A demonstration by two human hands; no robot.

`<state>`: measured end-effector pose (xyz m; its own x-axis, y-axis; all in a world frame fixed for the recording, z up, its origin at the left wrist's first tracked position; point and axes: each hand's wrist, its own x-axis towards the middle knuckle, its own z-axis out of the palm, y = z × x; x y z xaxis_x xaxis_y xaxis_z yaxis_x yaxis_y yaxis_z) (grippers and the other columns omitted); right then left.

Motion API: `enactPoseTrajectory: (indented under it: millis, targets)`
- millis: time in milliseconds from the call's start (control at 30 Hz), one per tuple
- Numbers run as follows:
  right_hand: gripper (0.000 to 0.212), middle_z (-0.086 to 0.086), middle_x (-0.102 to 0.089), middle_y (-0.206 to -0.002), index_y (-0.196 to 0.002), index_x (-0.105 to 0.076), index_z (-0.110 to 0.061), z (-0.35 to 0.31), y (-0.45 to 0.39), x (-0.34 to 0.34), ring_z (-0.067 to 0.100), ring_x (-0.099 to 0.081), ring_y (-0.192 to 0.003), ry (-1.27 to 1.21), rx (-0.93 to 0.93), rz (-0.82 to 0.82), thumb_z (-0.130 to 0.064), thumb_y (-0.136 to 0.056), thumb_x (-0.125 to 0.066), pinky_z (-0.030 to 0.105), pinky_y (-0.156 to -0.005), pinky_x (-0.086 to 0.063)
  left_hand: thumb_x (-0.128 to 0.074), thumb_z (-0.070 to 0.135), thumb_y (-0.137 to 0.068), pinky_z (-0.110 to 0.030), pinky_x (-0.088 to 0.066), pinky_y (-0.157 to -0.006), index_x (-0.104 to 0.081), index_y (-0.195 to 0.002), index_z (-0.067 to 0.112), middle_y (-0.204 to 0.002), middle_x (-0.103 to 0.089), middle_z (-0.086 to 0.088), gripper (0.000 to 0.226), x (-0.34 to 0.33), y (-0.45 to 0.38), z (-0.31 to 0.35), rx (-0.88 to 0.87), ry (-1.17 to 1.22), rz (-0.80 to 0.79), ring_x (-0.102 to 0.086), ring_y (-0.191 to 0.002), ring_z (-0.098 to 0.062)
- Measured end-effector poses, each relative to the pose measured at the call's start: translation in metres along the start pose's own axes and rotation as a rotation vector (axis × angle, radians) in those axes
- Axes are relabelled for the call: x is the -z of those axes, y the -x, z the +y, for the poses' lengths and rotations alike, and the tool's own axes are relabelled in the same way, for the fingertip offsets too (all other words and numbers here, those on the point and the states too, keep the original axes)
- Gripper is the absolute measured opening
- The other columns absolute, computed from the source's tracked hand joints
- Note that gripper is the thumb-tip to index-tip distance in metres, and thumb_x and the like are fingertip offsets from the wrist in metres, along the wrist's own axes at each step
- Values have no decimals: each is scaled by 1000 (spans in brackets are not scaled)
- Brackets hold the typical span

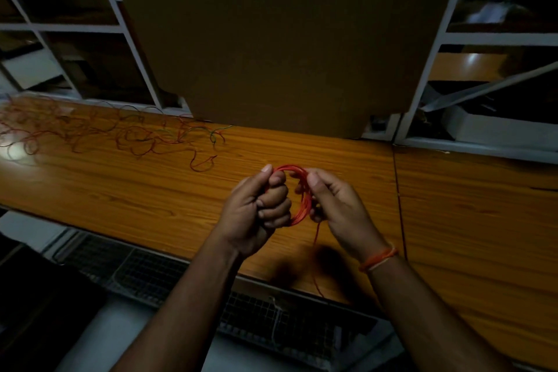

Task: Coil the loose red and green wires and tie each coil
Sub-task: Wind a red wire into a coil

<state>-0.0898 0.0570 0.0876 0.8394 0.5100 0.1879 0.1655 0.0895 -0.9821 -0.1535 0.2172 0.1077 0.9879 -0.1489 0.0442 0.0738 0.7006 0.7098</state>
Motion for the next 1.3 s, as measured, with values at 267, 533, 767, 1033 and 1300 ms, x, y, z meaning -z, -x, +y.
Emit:
enactPoseTrajectory:
  millis: [267,533,767,1033,1300]
  targets:
    - [33,-2,-63,-81,-94,-64,-16,30,17,-9,13,-53,-70,15,-74,29,-45,-98,-50,34,-59,-39,-41,33,-103,-18,-20,-41,-57,-84,16,-52,-34,11,30,5,-4,-4,83,138,37,-16,-44,-4]
    - [46,3,-64,-69,-84,-61,-17,34,24,-8,18,-54,-60,58,-208,-47,-48,-108,-37,28,-54,-40,-54,35,-98,-17,-20,-39,-62,-87,12,-54,-22,11,27,9,-7,0,127,180,52,-15,-43,-4]
    - [25,-1,-53,-76,-109,-58,-7,69,52,6,8,-52,-63,5,-298,-84,-11,-87,-69,21,-59,-42,-33,29,-111,-18,-22,-42,-58,-75,16,-55,-21,11,46,26,-5,14,-38,398,131,-16,-45,-3]
    - [10,-10,-72,-82,-81,-74,-23,66,76,21,5,-66,-79,403,-133,250,-20,-91,-75,23,-70,-49,-36,32,-109,-17,-23,-39,-51,-83,17,-51,-32,10,33,27,-11,13,-193,245,451,-28,-39,-3]
    - [7,-12,-61,-85,-90,-74,-27,-3,45,24,9,-60,-81,587,262,51,-26,-96,-69,24,-65,-46,-37,32,-110,-23,-41,-53,-50,-101,9,-68,-54,-3,27,6,-14,-16,-168,-269,428,-50,-57,-13]
